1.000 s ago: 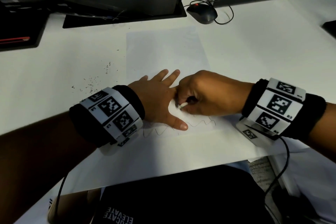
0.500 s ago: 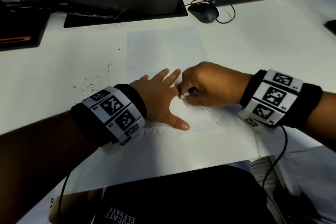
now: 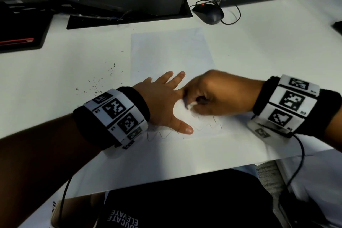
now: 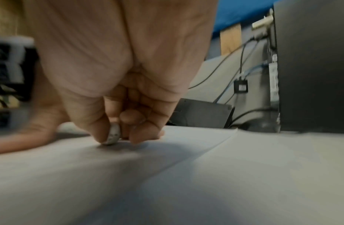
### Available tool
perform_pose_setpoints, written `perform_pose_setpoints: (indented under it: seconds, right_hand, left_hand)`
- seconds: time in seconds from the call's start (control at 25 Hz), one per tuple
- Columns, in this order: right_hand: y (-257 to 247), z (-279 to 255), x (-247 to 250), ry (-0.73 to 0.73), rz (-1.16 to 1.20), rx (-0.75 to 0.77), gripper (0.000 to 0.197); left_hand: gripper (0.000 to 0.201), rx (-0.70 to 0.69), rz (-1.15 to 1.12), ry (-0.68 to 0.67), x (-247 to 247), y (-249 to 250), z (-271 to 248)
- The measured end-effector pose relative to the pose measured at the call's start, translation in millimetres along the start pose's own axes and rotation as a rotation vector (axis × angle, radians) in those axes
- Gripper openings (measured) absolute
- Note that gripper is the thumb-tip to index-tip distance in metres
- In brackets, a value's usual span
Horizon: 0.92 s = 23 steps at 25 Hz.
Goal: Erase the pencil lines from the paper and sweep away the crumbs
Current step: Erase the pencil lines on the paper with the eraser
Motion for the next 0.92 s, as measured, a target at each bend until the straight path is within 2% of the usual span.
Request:
perform_pose_setpoints:
  seconds: [0.08,0.2,0.32,0.4,0.52,0.64,0.76,0.8,0.92]
  right_hand:
    - [-0.5,0.8,5.7,0.054,-0.063,0.016,0.015]
    - [-12.6,-3.2,-8.7,-0.027,-0.045,0.071,0.011]
    - [1.2,-0.4,1.8,0.01,-0.027,-0.008,0.014]
    - [-0.3,-0.3,1.1,0.031,-0.071,0.014,0.014]
    - [-6.1,-5.1,-9.0,-0.043,-0.01,0.032,0.012]
    - [4.0,-3.7,2.2,0.037,-0.021,-0.019,0.014]
    - [-8.8,-10.0,-11.1,-0.049,-0.016,0.047,0.011]
    - [-10.0,-12.5,-9.0,-0.04,0.015,0.061,0.011]
    - [16.2,-13.2,17.2,0.138,0.054,-0.017,0.016]
  left_hand:
    - [0.117,0.0,0.005,-0.009,-1.1,0.7,0.8]
    - [0.114,-0.005,-0.004,0.004,-0.5,1.3,0.6]
    - [0.116,0.002,0.012,-0.001,0.3,0.2,1.1]
    - [0.117,-0.001,0.013,-0.002,-0.5,0.6,1.4]
    - [0.118,-0.005,0.016,0.005,-0.6,-0.1,0.4]
    - [0.119,-0.005,0.014,-0.003,-0.3,0.5,1.1]
    - [0.122,-0.004,0.007,0.008,-0.7,-0.1,0.3]
    - [0.123,-0.002,0.012,0.008,-0.4,-1.0,0.3]
    - [0.127,-0.005,0.044,-0.006,1.5,0.8,0.3]
Point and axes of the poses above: each hand's wrist, its own z-axis towards the middle knuckle, its own x-axis out of the back of the hand, y = z × x, the point moved 9 cm from there along z, towards the middle knuckle, and after that the axes turned 1 degree about -x, right-handed, at the moved point
